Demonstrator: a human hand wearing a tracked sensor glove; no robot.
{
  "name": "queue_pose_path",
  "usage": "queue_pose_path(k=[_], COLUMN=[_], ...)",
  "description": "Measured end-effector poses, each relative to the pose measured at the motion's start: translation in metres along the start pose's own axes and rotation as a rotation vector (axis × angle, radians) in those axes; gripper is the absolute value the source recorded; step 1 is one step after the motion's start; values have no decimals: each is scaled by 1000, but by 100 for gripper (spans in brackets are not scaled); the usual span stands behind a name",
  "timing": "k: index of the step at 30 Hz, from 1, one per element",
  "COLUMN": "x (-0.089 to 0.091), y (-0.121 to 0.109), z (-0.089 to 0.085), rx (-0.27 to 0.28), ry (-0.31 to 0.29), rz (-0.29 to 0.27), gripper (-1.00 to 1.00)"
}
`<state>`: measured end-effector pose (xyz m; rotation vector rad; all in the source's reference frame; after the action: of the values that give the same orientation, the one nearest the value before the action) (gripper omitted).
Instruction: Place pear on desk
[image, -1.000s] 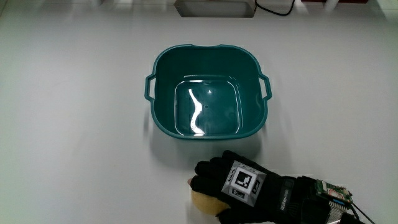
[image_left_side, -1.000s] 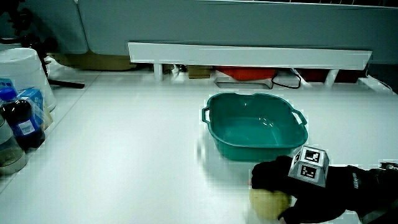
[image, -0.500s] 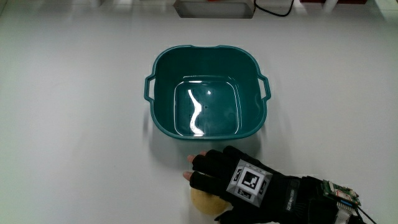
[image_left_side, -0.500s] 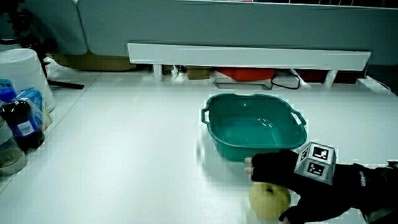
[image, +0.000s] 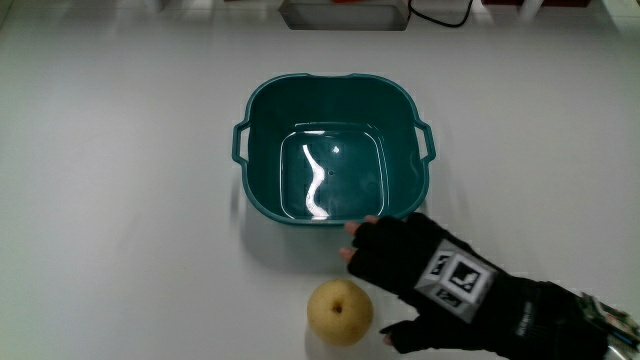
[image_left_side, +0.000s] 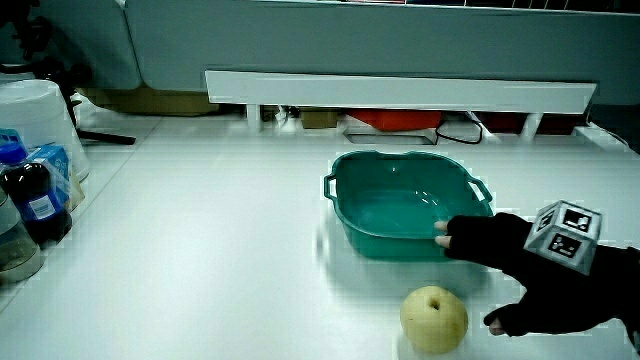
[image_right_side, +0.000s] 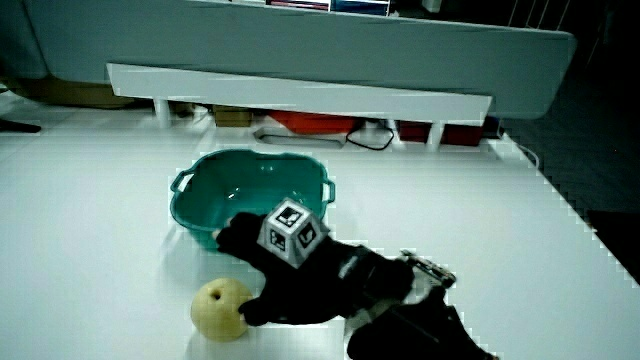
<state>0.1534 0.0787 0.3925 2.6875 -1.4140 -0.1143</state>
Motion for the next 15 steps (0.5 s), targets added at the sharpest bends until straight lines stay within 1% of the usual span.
queue_pose_path(k=[2,6,7,8,9,10,11,12,15], x=[8,20,22,24,25,26,27,27,29], y=[-12,-30,-33,-36,-40,-44,-48,-50,-55], z=[0,8,10,12,13,11,12,15,17], rx=[67,-39,-45,-28,-36,-60,-70,-63,-76], ry=[34,99,104,132,139,133,146,178,208], rz=[-38,-119,-136,-146,-154,-175,-185,-199,-229], gripper=[-100,-100,-100,-100,-100,-100,-100,-100,-100])
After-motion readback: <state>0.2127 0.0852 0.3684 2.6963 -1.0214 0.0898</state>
